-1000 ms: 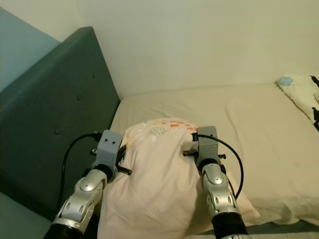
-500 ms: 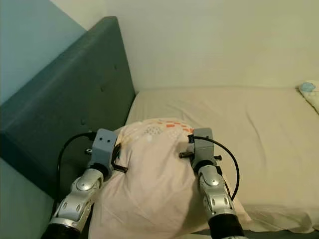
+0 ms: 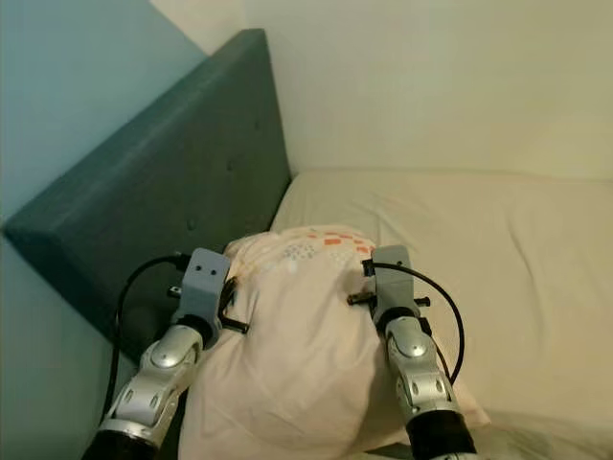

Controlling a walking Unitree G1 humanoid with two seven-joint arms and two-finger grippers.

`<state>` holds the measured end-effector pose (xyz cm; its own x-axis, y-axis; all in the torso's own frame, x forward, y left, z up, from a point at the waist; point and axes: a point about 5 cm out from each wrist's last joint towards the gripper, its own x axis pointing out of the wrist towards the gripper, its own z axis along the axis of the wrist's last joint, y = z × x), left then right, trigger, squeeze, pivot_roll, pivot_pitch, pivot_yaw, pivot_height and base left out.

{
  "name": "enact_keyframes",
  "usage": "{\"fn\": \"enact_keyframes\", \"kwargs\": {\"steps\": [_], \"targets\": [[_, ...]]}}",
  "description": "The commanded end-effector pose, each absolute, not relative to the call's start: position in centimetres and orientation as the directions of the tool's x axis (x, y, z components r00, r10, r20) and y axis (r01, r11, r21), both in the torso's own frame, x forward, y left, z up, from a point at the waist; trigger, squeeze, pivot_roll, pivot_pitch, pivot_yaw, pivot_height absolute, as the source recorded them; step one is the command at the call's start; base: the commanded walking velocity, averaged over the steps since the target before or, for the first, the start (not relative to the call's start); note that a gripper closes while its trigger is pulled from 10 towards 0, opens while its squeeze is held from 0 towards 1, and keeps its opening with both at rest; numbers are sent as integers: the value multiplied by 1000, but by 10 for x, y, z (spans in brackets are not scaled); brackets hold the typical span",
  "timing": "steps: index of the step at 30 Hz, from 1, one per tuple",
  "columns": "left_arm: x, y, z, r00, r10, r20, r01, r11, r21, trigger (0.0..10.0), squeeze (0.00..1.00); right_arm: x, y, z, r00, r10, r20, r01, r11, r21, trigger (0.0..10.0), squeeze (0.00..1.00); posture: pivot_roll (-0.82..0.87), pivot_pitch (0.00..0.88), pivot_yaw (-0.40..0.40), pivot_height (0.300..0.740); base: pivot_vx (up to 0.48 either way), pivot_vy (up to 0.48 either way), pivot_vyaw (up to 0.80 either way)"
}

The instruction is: Clean up the room

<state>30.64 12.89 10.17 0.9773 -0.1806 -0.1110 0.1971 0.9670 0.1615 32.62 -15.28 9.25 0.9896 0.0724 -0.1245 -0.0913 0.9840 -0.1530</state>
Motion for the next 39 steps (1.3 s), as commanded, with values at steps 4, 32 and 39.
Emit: {"fn": "enact_keyframes", "kwargs": {"steps": [4, 32, 39], "targets": [[306, 125, 107, 975, -197, -98, 210, 966, 151, 10000, 0, 329, -143, 103, 990, 115, -76, -126, 979, -158, 10000, 0, -62, 79, 50, 739, 0, 0, 800], [307, 130, 112, 985, -162, -65, 168, 979, 118, 10000, 0, 329, -142, 103, 988, 135, -79, -146, 976, -163, 10000, 0, -64, 73, 45, 739, 90, 0, 800], [307, 131, 112, 988, -146, -58, 152, 982, 115, 10000, 0, 330, -140, 104, 986, 150, -77, -161, 973, -163, 10000, 0, -63, 71, 41, 739, 0, 0, 800]]}}
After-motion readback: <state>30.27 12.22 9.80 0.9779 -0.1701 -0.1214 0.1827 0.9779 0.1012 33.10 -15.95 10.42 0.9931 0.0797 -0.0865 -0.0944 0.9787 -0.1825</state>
